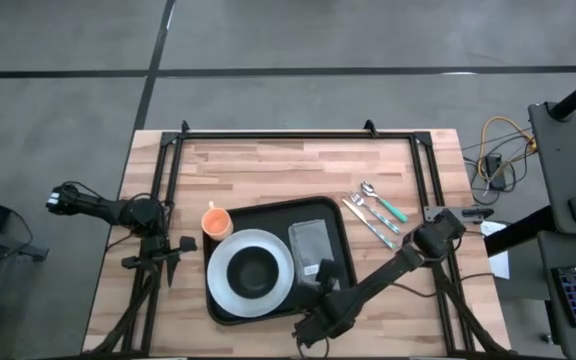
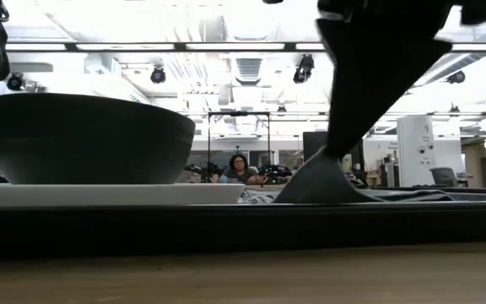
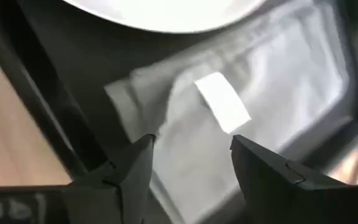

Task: Set up tray
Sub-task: Put the blue knife into the gray napkin on the black table tray

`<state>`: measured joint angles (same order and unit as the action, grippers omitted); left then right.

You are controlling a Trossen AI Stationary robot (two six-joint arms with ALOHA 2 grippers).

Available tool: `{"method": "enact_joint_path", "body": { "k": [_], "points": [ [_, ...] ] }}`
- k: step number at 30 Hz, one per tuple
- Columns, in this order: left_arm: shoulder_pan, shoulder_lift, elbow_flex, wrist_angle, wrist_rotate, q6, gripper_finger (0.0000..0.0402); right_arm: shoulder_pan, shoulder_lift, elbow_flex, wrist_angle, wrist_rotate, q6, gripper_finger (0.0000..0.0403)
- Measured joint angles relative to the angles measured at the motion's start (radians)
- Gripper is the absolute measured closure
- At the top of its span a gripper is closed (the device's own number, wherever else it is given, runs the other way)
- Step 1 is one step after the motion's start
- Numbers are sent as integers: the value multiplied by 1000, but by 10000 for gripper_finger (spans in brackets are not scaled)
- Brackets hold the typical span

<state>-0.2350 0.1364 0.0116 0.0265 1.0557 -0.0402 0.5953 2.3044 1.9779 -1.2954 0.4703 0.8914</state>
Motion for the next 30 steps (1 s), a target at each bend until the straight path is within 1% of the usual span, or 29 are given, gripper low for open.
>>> {"method": "enact_joint_path", "body": {
  "k": [5, 11, 16, 22, 27, 30],
  "points": [
    [0, 0, 0, 0, 0, 0, 304, -5, -64, -28, -77, 23, 1, 187],
    [0, 0, 0, 0, 0, 0, 304, -17, -166, -146, -81, 31, 14, 186],
    [0, 0, 0, 0, 0, 0, 304, -23, -294, -321, -62, 30, 65, 186],
    [0, 0, 0, 0, 0, 0, 304, -24, -522, -592, 61, 22, 138, 186],
    [0, 0, 0, 0, 0, 0, 304, -46, -696, -784, 185, -27, 181, 187],
    [0, 0, 0, 0, 0, 0, 304, -69, -776, -878, 217, -50, 198, 188]
  ]
}}
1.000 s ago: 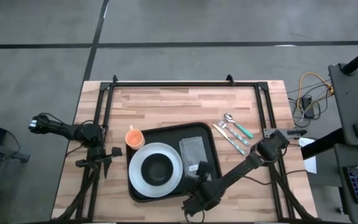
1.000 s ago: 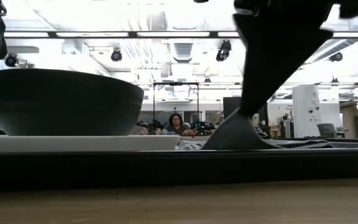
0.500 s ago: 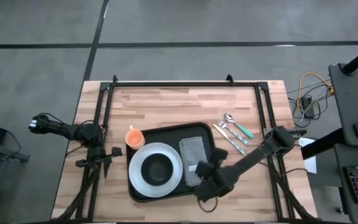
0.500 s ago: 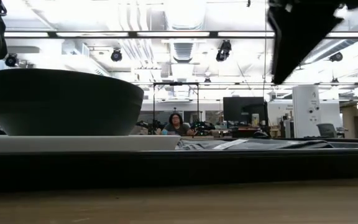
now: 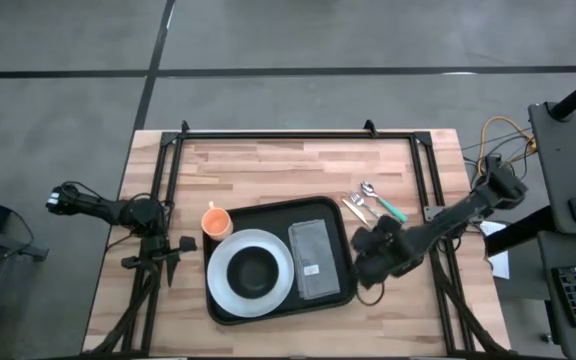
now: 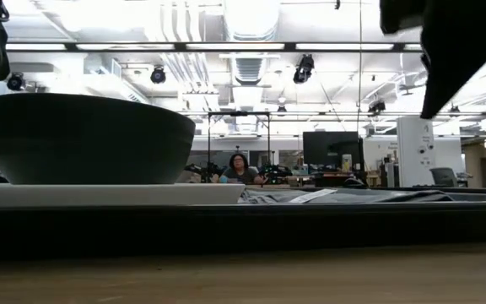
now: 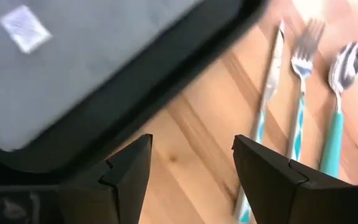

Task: Set up tray
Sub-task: Put the blue knife into the gray napkin on the black table tray

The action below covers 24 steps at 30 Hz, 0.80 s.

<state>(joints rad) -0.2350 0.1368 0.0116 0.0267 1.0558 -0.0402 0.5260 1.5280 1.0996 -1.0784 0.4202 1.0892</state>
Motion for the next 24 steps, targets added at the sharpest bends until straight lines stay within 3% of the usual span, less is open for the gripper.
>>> {"method": "enact_joint_path", "body": {
  "k": [14, 18, 24],
  "points": [
    [0, 0, 0, 0, 0, 0, 304, -248, -220, -277, 80, -175, -54, 188],
    [0, 0, 0, 0, 0, 0, 304, -316, -241, -318, 180, -210, -132, 188],
    [0, 0, 0, 0, 0, 0, 304, -381, -235, -322, 197, -220, -189, 188]
  ]
}}
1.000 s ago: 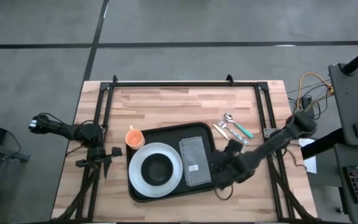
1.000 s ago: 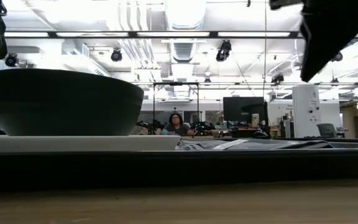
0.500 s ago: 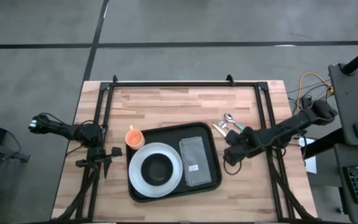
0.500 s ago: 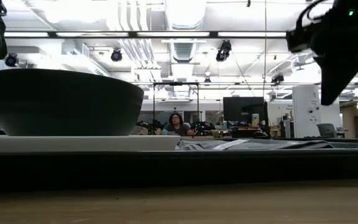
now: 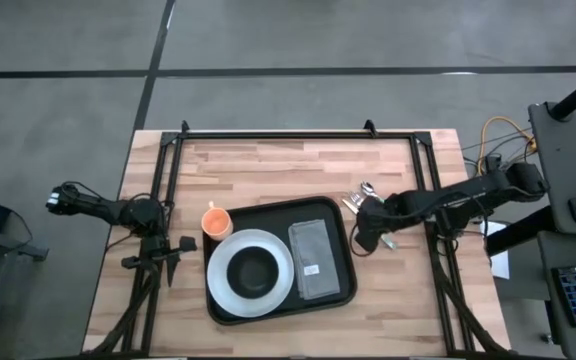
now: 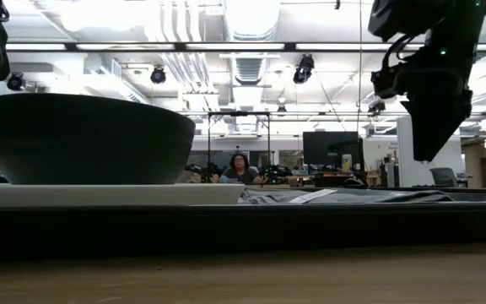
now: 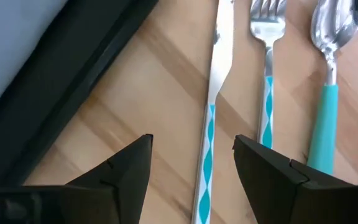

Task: Set up tray
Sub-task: Put the blue knife into the gray napkin on the black table tray

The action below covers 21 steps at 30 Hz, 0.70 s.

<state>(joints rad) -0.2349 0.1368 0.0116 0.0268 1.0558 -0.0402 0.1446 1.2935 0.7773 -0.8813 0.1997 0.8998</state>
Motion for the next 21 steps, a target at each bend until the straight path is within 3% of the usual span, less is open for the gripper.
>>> {"method": "enact_joint_path", "body": {
  "k": [21],
  "points": [
    [0, 0, 0, 0, 0, 0, 304, -155, 0, 0, 6, -55, -93, 188]
  ]
}}
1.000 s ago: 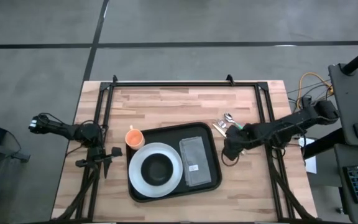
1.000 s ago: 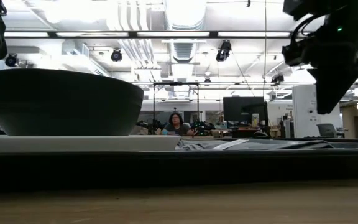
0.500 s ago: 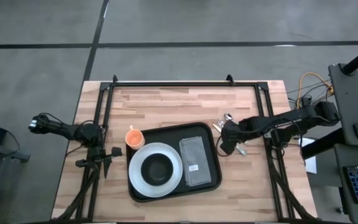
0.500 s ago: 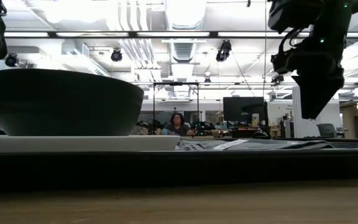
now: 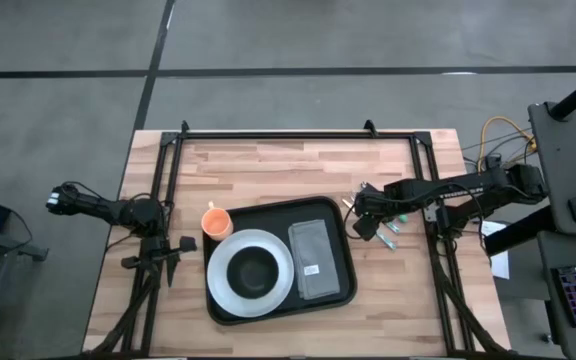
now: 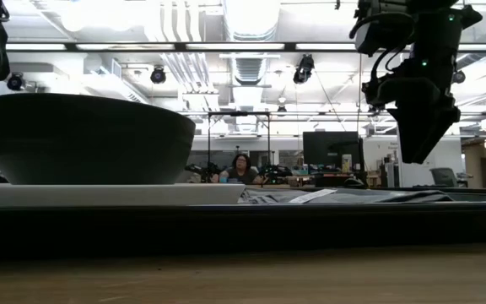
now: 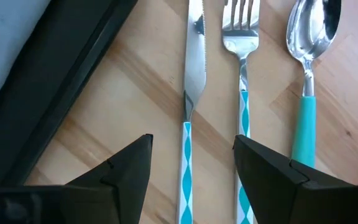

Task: Set up tray
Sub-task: Put the blue knife into the gray napkin on the black table tray

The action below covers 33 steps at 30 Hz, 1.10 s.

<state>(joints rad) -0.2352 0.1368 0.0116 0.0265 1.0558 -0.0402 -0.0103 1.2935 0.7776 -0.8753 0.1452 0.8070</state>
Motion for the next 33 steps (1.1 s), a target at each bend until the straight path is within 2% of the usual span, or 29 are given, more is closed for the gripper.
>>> {"method": "enact_joint_path", "body": {
  "k": [12, 29, 33],
  "points": [
    [0, 0, 0, 0, 0, 0, 304, 1, 0, -40, 8, -23, 17, 188],
    [0, 0, 0, 0, 0, 0, 304, 1, 1, -168, 175, -97, 5, 188],
    [0, 0, 0, 0, 0, 0, 304, 1, 43, -173, 225, -101, 1, 188]
  ]
}}
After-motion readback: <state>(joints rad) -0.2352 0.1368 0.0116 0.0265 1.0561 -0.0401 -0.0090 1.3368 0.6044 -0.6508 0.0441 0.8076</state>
